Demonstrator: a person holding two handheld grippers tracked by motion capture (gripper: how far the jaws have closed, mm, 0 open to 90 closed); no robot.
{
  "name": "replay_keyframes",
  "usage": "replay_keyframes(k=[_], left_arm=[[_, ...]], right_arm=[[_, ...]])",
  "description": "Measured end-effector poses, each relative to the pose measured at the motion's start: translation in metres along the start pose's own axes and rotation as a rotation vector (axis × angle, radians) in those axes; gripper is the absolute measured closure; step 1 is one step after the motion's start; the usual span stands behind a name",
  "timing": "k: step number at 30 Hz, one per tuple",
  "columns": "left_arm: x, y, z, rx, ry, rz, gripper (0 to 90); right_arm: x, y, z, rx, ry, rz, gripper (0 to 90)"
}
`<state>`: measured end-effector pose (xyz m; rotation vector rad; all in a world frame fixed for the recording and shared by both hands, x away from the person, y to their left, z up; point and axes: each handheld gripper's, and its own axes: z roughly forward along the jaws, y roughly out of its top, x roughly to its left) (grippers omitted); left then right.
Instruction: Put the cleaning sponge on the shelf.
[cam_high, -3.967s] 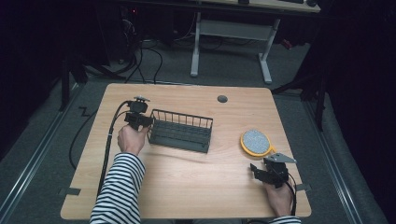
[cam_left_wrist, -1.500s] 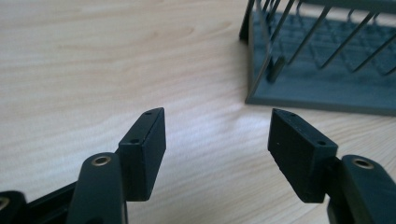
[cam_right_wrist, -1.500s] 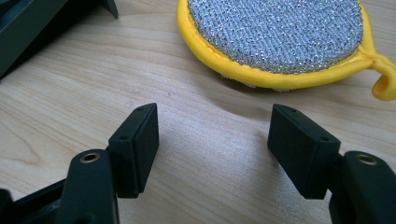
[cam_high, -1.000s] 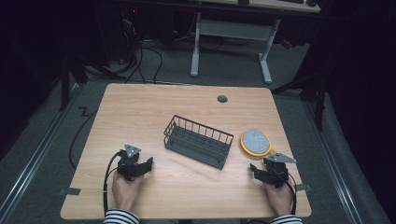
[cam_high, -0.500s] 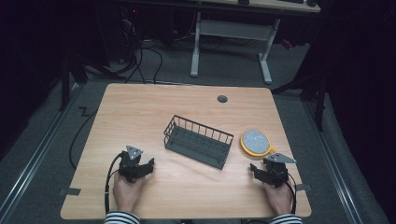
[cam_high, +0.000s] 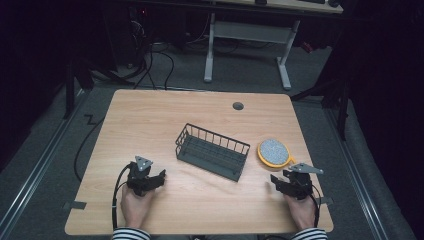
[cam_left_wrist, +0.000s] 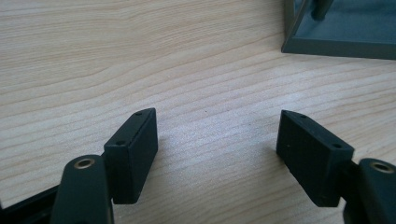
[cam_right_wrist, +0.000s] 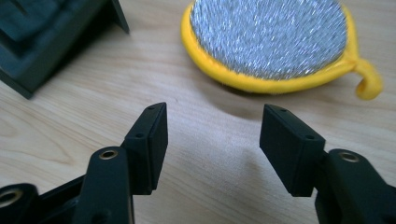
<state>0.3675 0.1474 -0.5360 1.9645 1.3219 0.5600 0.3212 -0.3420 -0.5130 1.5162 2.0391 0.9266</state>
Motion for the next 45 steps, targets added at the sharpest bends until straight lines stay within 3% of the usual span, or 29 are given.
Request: replay_keyframes(k=[5,12,19,31,34,40,43,44,45], left_arm=[[0.0,0.0,0.0,0.001,0.0,0.004,29.2],[-0.001,0.0,0.0,0.001,0.001,0.005,29.2],[-0.001,0.0,0.0,0.001,0.002,0.005,29.3],[-0.001,0.0,0.0,0.001,0.001,0.004,29.4],[-0.001,0.0,0.0,0.001,0.002,0.005,29.2],[-0.001,0.0,0.0,0.002,-0.001,0.006,28.3],[-0.002,0.0,0.0,0.004,0.001,0.01,28.4],[-0.002,0.0,0.0,0.004,0.001,0.01,28.7],[-0.001,0.0,0.0,0.002,-0.003,0.004,28.7]], right_arm=[[-0.012,0.015,-0.017,-0.054,0.018,0.016,44.0],[-0.033,0.043,-0.01,-0.059,0.0,0.053,38.9],[-0.056,0.062,0.014,-0.026,-0.016,0.119,35.4],[-0.064,0.07,0.041,0.056,-0.018,0.141,35.4],[-0.066,0.069,0.048,0.098,-0.017,0.149,36.0],[-0.073,0.065,0.055,0.136,0.041,0.201,39.5],[-0.081,0.062,0.059,0.152,0.109,0.238,46.4],[-0.081,0.062,0.059,0.152,0.109,0.238,46.4],[-0.085,0.062,0.059,0.16,0.138,0.247,52.2]])
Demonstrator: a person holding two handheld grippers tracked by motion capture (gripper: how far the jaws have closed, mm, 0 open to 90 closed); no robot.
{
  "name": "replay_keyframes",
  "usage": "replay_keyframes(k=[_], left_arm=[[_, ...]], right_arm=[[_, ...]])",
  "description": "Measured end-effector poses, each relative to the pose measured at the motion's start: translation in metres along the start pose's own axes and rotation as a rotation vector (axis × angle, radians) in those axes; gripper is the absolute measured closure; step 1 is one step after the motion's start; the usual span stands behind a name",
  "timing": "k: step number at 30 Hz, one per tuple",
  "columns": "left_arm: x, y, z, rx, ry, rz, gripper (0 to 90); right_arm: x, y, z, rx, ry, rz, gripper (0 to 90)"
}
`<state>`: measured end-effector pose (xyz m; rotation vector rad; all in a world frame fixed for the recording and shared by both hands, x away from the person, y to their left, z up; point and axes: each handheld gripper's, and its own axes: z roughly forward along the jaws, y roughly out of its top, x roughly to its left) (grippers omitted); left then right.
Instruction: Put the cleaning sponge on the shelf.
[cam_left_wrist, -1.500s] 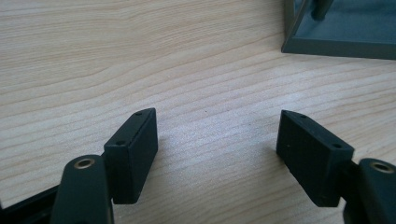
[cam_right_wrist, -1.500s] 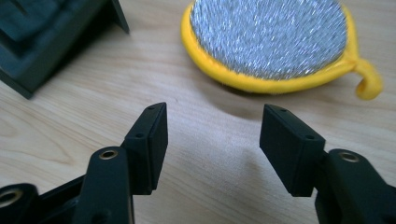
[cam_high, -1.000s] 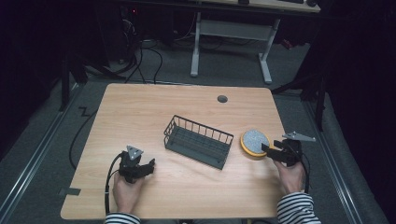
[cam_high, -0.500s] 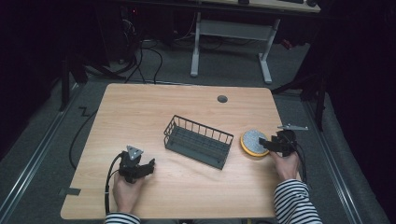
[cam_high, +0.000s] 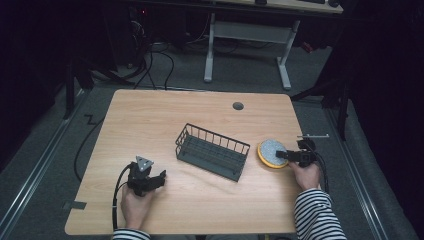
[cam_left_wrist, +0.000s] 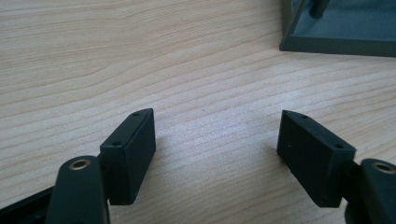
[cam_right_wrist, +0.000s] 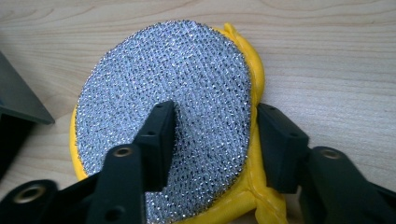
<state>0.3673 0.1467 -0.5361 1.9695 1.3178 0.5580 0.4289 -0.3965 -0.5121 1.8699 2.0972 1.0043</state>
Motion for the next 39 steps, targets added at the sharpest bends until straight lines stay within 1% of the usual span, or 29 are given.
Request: replay_keyframes(k=[1,2,3,4,6,7,8,9,12,14,15,16,18,20,22,23,24,25,28,30,31,32,34,35,36,37,38,39], left_arm=[[0.0,0.0,0.0,0.0,0.0,0.0,28.7],[0.0,0.0,0.0,0.0,0.0,-0.001,28.7],[0.0,0.0,0.0,0.0,0.0,-0.001,28.6],[0.0,0.0,0.0,0.0,-0.001,-0.001,28.3],[0.001,0.0,0.0,0.0,-0.006,-0.003,28.0],[0.001,0.0,0.0,0.0,-0.006,-0.003,28.0],[0.0,0.0,0.0,0.0,-0.005,-0.002,28.0],[0.0,0.0,0.0,0.001,-0.004,0.002,27.7],[-0.001,0.0,0.0,0.003,-0.001,0.008,27.4],[-0.001,0.0,0.0,0.003,0.001,0.009,27.4],[-0.001,0.0,0.0,0.003,-0.001,0.008,27.6],[-0.001,0.0,0.0,0.003,0.0,0.008,27.5],[-0.001,0.0,0.0,0.003,0.002,0.01,27.6],[-0.001,0.0,0.0,0.003,0.002,0.009,27.5],[-0.001,0.0,0.0,0.003,0.001,0.009,27.5],[-0.001,0.0,0.0,0.003,0.001,0.009,27.5],[-0.001,0.0,0.0,0.003,-0.001,0.008,27.5],[-0.001,0.0,0.0,0.003,-0.002,0.007,27.5],[-0.001,0.0,0.0,0.002,-0.003,0.006,27.3],[-0.001,0.0,0.0,0.002,-0.004,0.006,27.1],[-0.001,0.0,0.0,0.002,-0.004,0.006,27.1],[-0.001,0.0,0.0,0.002,-0.005,0.005,27.1],[-0.001,0.0,0.0,0.002,-0.005,0.005,27.0],[-0.001,0.0,0.0,0.002,-0.005,0.005,27.0],[-0.001,0.0,0.0,0.002,-0.006,0.004,27.0],[-0.001,0.0,0.0,0.002,-0.006,0.004,27.0],[-0.001,0.0,0.0,0.001,-0.006,0.003,27.0],[-0.001,0.0,0.0,0.001,-0.006,0.003,27.0]], right_arm=[[0.0,0.0,0.0,0.0,0.0,0.0,52.2],[0.0,0.0,0.0,0.004,0.005,-0.002,54.4],[0.0,0.0,0.0,0.006,0.009,-0.012,57.6],[0.001,0.001,0.0,0.008,0.012,-0.02,63.2],[0.004,0.001,-0.001,0.009,-0.001,-0.04,68.6],[0.004,0.001,-0.001,0.009,-0.001,-0.04,68.6],[0.006,0.001,-0.002,0.009,-0.01,-0.05,70.8],[0.01,0.001,-0.003,0.008,-0.028,-0.073,73.6],[0.014,0.0,-0.004,0.013,-0.041,-0.085,74.6],[0.019,0.001,-0.005,0.027,-0.066,-0.122,75.7],[0.022,0.002,-0.006,0.025,-0.076,-0.15,76.3],[0.023,0.002,-0.007,0.023,-0.075,-0.151,76.4],[0.021,0.002,-0.008,0.015,-0.057,-0.139,76.7],[0.021,0.002,-0.012,0.003,-0.051,-0.137,77.0],[0.022,0.003,-0.017,-0.019,-0.045,-0.145,77.4],[0.022,0.003,-0.017,-0.019,-0.045,-0.145,77.4],[0.022,0.005,-0.024,-0.041,-0.039,-0.153,77.6],[0.022,0.005,-0.024,-0.041,-0.039,-0.153,77.6],[0.026,0.012,-0.04,-0.086,-0.031,-0.164,77.6],[0.03,0.017,-0.049,-0.109,-0.035,-0.182,77.6],[0.03,0.017,-0.049,-0.109,-0.035,-0.182,77.6],[0.035,0.022,-0.057,-0.127,-0.037,-0.197,77.6],[0.041,0.028,-0.065,-0.148,-0.034,-0.211,77.7],[0.041,0.028,-0.065,-0.148,-0.034,-0.211,77.7],[0.045,0.032,-0.068,-0.156,-0.033,-0.219,77.7],[0.05,0.036,-0.073,-0.17,-0.029,-0.235,77.7],[0.059,0.042,-0.08,-0.187,-0.026,-0.262,77.6],[0.059,0.042,-0.08,-0.187,-0.026,-0.262,77.6]])
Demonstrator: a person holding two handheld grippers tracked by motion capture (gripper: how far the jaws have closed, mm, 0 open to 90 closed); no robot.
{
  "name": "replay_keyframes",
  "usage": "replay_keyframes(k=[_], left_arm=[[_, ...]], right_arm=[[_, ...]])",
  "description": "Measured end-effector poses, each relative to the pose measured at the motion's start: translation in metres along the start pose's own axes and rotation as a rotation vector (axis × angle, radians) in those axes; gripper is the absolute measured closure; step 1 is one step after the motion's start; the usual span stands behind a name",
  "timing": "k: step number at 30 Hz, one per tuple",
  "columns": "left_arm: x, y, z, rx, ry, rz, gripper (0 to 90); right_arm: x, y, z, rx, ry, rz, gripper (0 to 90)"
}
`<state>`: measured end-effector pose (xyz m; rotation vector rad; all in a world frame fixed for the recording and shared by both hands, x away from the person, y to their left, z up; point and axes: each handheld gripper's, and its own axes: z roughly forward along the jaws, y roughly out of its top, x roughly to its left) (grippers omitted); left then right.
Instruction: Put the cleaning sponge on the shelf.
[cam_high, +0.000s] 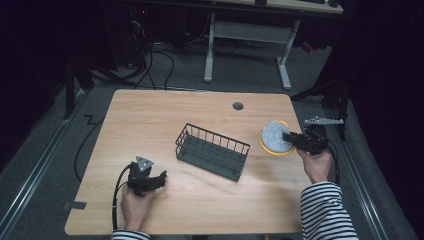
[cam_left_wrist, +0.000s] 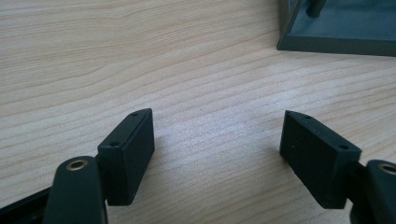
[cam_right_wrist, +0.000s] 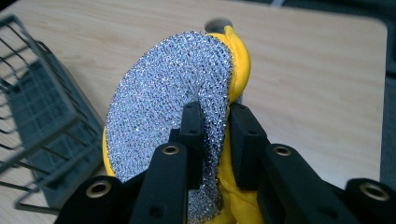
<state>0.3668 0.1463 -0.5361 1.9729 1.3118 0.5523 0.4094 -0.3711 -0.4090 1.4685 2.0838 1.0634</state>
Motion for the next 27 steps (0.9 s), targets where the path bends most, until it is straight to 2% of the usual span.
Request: replay_keyframes(k=[1,2,3,4,5,6,7,8,9,12,15,16,17,19,20,21,25,27], left_arm=[[0.0,0.0,0.0,0.0,-0.001,0.0,27.0],[0.0,0.0,0.0,0.0,-0.001,0.0,27.0],[0.0,0.0,0.0,0.0,-0.001,0.0,27.0],[0.0,0.0,0.0,0.0,-0.001,0.0,27.0],[0.0,0.0,0.0,-0.001,-0.001,-0.001,27.0],[0.0,0.0,0.0,-0.001,-0.001,-0.001,27.0],[0.0,0.0,0.0,-0.001,-0.003,-0.002,27.0],[0.0,0.0,0.0,-0.001,-0.003,-0.002,27.0],[0.0,0.0,0.0,-0.001,-0.003,-0.002,27.0],[0.0,0.0,0.0,-0.001,-0.003,-0.002,27.0],[0.0,0.0,0.0,-0.001,-0.004,-0.002,27.0],[0.0,0.0,0.0,-0.001,-0.004,-0.002,27.0],[0.0,0.0,0.0,-0.001,-0.004,-0.003,27.0],[0.001,0.0,0.0,-0.002,-0.004,-0.003,27.0],[0.001,0.0,0.0,-0.002,-0.004,-0.003,27.0],[0.0,0.0,0.0,-0.001,-0.004,-0.002,27.0],[0.001,0.0,0.0,-0.001,-0.005,-0.003,26.9],[0.001,0.0,0.0,-0.002,-0.006,-0.003,27.0]], right_arm=[[0.007,0.009,-0.004,-0.019,0.01,-0.025,77.6],[0.007,0.009,-0.004,-0.019,0.01,-0.025,77.6],[0.017,0.019,-0.008,-0.035,0.021,-0.053,77.5],[0.017,0.019,-0.008,-0.035,0.021,-0.053,77.5],[0.029,0.027,-0.009,-0.041,0.037,-0.085,77.5],[0.029,0.027,-0.009,-0.041,0.037,-0.085,77.5],[0.043,0.035,-0.006,-0.035,0.052,-0.124,77.4],[0.043,0.035,-0.006,-0.035,0.052,-0.124,77.4],[0.056,0.041,0.0,-0.032,0.071,-0.158,77.3],[0.075,0.047,0.013,-0.022,0.102,-0.194,77.2],[0.091,0.049,0.027,-0.01,0.131,-0.222,77.1],[0.091,0.049,0.027,-0.01,0.131,-0.222,77.1],[0.101,0.049,0.037,-0.002,0.142,-0.241,77.0],[0.11,0.048,0.045,0.005,0.145,-0.27,76.8],[0.11,0.048,0.045,0.005,0.145,-0.27,76.8],[0.118,0.045,0.052,0.011,0.152,-0.291,76.6],[0.129,0.041,0.063,0.031,0.161,-0.324,75.7],[0.133,0.038,0.068,0.042,0.152,-0.34,75.2]])
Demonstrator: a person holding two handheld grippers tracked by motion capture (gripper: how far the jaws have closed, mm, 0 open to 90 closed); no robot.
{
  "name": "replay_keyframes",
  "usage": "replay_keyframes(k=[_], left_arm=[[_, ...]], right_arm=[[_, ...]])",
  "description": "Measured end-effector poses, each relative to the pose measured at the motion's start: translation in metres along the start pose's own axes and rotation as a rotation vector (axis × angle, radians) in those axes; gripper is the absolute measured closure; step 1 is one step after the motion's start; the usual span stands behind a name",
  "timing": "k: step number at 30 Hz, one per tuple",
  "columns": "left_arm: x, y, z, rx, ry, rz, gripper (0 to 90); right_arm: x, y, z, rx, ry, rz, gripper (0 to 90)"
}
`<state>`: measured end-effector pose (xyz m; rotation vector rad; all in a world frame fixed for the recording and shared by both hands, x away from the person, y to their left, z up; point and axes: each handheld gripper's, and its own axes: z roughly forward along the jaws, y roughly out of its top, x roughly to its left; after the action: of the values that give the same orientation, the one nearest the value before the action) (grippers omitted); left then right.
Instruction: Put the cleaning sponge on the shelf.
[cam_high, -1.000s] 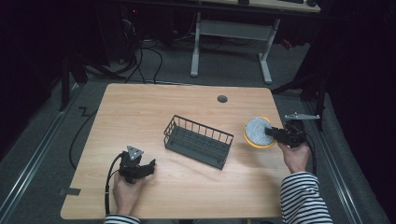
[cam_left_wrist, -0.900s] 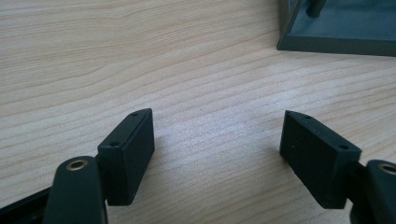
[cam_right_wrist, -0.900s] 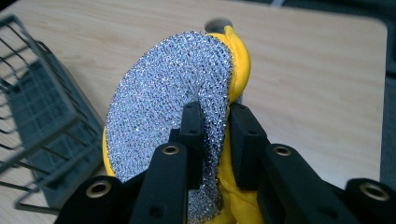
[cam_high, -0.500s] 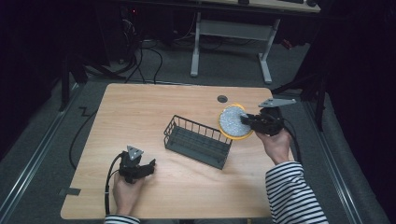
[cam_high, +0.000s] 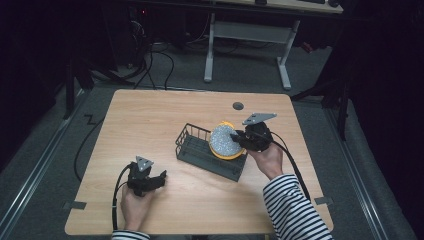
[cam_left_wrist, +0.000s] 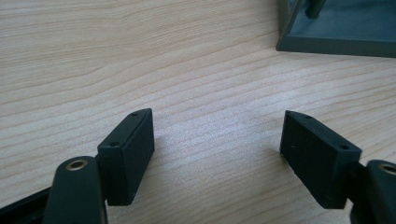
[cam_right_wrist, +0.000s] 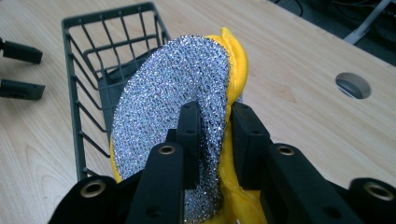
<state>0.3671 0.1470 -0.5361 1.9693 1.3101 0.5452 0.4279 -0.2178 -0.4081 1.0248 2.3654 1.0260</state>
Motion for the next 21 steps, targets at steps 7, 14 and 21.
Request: replay_keyframes(k=[7,14,21], left_arm=[[0.0,0.0,0.0,-0.001,-0.002,0.0,26.9],[0.0,0.0,0.0,-0.001,-0.002,0.0,26.9],[0.0,0.0,0.0,-0.001,-0.002,0.0,27.0]], right_arm=[[0.011,-0.005,0.013,0.039,0.017,-0.042,73.7],[0.008,-0.014,0.015,0.008,0.039,0.038,60.0],[0.003,-0.013,-0.003,-0.037,0.015,0.06,37.1]])
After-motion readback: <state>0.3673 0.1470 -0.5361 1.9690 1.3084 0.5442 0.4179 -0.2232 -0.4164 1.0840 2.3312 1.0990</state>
